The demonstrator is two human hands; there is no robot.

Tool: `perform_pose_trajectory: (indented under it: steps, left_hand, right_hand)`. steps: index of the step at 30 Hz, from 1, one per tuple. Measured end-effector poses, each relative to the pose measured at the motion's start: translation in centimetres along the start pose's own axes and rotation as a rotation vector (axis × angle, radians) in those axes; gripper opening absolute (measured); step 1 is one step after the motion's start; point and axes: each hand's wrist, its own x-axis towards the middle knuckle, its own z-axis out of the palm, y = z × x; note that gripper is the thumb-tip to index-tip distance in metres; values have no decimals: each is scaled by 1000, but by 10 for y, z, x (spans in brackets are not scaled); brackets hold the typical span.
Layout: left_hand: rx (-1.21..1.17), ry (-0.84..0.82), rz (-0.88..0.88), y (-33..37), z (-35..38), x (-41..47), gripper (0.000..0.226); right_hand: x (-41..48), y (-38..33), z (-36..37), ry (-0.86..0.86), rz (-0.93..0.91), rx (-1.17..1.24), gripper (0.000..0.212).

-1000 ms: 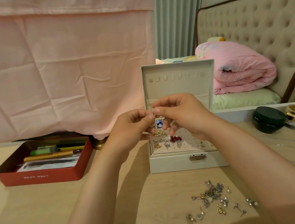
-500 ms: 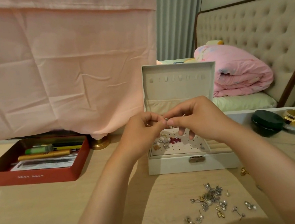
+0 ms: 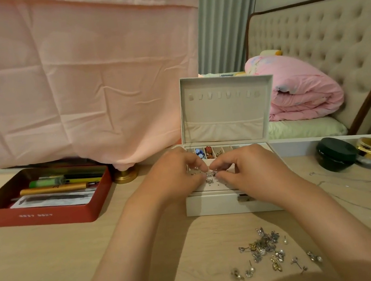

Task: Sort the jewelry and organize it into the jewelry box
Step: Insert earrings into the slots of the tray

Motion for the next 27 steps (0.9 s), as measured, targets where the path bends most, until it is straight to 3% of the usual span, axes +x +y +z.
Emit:
perform_pose_trajectory:
  steps: [12,27]
  left_hand:
    - [64,-16,80,1,0,0,8]
    - [114,-42,90,4,0,3,13]
  right_hand:
    - [-5,-1,-2,11,-4,-228,15]
    - [-5,1,-3,-35,22,-151,12]
